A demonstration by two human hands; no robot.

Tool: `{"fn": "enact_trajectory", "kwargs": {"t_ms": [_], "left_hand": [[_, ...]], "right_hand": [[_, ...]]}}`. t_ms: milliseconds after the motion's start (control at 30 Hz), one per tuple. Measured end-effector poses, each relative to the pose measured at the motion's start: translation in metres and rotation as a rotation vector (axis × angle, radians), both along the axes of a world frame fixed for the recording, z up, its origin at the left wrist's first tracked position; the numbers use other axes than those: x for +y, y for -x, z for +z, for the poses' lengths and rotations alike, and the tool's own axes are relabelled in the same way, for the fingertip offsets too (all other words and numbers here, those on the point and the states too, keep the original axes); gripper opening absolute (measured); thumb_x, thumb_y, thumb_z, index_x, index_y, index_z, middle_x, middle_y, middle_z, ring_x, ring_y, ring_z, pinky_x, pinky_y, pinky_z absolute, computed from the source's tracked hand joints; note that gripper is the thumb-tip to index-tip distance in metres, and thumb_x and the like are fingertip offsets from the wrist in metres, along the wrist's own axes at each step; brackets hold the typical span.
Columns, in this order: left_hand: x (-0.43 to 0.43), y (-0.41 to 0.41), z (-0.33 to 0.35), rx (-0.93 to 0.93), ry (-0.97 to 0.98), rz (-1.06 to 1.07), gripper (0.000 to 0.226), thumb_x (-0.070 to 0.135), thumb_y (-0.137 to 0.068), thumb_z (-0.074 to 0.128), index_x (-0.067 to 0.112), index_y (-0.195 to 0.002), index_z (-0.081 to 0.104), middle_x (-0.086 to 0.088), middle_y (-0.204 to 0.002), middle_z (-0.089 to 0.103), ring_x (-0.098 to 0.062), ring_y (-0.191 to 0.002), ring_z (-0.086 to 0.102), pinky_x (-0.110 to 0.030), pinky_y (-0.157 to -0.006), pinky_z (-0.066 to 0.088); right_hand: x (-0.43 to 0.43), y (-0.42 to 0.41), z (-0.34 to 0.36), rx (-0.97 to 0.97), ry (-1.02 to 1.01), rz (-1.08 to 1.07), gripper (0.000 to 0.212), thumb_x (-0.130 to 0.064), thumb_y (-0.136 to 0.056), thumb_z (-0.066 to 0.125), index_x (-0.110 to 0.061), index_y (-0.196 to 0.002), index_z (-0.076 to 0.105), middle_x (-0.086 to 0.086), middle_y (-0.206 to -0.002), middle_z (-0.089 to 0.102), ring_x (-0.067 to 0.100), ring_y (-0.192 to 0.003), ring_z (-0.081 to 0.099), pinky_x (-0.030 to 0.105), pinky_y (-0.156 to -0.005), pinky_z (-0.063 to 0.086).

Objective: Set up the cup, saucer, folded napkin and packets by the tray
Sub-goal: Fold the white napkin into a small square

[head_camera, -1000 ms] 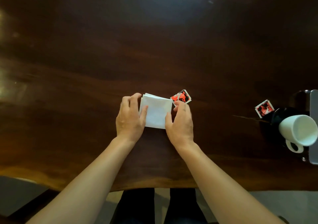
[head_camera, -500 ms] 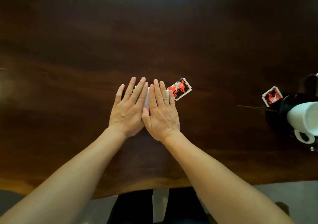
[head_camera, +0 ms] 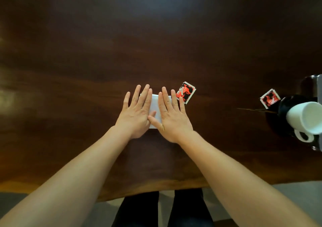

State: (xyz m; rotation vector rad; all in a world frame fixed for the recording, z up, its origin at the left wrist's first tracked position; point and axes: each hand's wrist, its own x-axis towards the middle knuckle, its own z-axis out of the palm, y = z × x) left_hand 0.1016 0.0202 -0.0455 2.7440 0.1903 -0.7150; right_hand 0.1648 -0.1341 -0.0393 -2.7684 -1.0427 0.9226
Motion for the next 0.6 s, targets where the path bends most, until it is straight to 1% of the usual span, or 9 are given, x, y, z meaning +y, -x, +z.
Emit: {"fn": "enact_trajectory", "kwargs": {"t_ms": [67,133,200,233,267,300,433,533,600], "left_hand": [[0.003,-0.003,0.013,-0.045,0.151,0.11,0.066,0.035,-0.107,0.028,0.017,-0.16,-0.006,0.003,-0.167,-0.019,-0.017,-0.153,-0.019,-0.042,-0.124,-0.008],[0.007,-0.002,0.028,-0.23,0.375,0.465,0.06,0.02,-0.104,0.044,0.014,-0.159,0.021,-0.001,-0.168,0.011,-0.015,-0.153,0.014,-0.032,-0.123,0.014],[0.013,0.003,0.034,-0.403,0.419,0.863,0.046,0.014,-0.099,0.054,0.015,-0.145,0.048,-0.004,-0.151,0.045,-0.013,-0.127,0.052,-0.027,-0.105,0.041],[0.017,0.005,0.036,-0.404,0.395,1.018,0.037,0.015,-0.098,0.056,0.017,-0.135,0.056,-0.004,-0.138,0.055,-0.013,-0.111,0.06,-0.028,-0.095,0.049],[0.018,0.006,0.036,-0.356,0.383,1.148,0.03,0.019,-0.097,0.059,0.019,-0.127,0.061,-0.004,-0.128,0.062,-0.015,-0.103,0.064,-0.032,-0.09,0.054],[0.018,0.007,0.035,-0.282,0.385,1.248,0.026,0.023,-0.096,0.061,0.02,-0.122,0.063,-0.004,-0.12,0.066,-0.019,-0.1,0.066,-0.037,-0.089,0.058],[0.0,0.013,0.031,-0.088,0.442,1.389,0.036,0.031,-0.09,0.072,0.016,-0.122,0.066,-0.003,-0.114,0.068,-0.022,-0.102,0.067,-0.043,-0.088,0.06],[-0.013,0.015,0.031,-0.084,0.475,1.42,0.039,0.028,-0.087,0.075,0.013,-0.122,0.067,-0.003,-0.11,0.067,-0.023,-0.1,0.067,-0.043,-0.087,0.06],[-0.016,0.013,0.03,-0.073,0.468,1.435,0.036,0.027,-0.088,0.075,0.013,-0.121,0.067,-0.003,-0.106,0.066,-0.018,-0.087,0.066,-0.041,-0.082,0.062]], "right_hand": [[-0.002,-0.013,0.02,0.06,-0.104,-0.044,0.078,-0.061,-0.101,0.024,-0.019,-0.159,-0.007,0.0,-0.168,-0.01,0.027,-0.153,-0.016,0.049,-0.125,-0.004],[-0.008,-0.02,0.038,0.049,-0.335,-0.297,0.065,-0.035,-0.102,0.047,-0.016,-0.158,0.018,0.004,-0.165,0.021,0.026,-0.154,0.009,0.046,-0.125,0.014],[-0.015,-0.02,0.049,0.101,-0.47,-0.644,0.051,-0.02,-0.099,0.054,-0.016,-0.148,0.043,0.005,-0.15,0.048,0.021,-0.14,0.042,0.036,-0.113,0.039],[-0.017,-0.018,0.051,0.159,-0.469,-0.793,0.045,-0.019,-0.098,0.054,-0.016,-0.143,0.051,0.005,-0.14,0.057,0.017,-0.125,0.054,0.032,-0.102,0.047],[-0.018,-0.014,0.052,0.218,-0.433,-0.91,0.041,-0.019,-0.097,0.054,-0.016,-0.139,0.056,0.005,-0.133,0.062,0.014,-0.114,0.058,0.029,-0.091,0.049],[-0.016,-0.009,0.051,0.274,-0.39,-0.999,0.041,-0.02,-0.096,0.054,-0.016,-0.137,0.057,0.004,-0.13,0.064,0.015,-0.11,0.059,0.029,-0.089,0.049],[0.003,0.007,0.046,0.458,-0.358,-1.238,0.053,-0.019,-0.093,0.059,-0.016,-0.144,0.049,0.0,-0.117,0.061,0.022,-0.119,0.056,0.042,-0.102,0.05],[0.016,0.014,0.046,0.516,-0.34,-1.365,0.056,-0.019,-0.092,0.062,-0.018,-0.145,0.044,0.005,-0.134,0.053,0.025,-0.121,0.053,0.043,-0.097,0.054],[0.018,0.014,0.045,0.514,-0.323,-1.403,0.053,-0.019,-0.092,0.065,-0.018,-0.141,0.045,0.007,-0.135,0.051,0.025,-0.117,0.055,0.042,-0.092,0.057]]}}
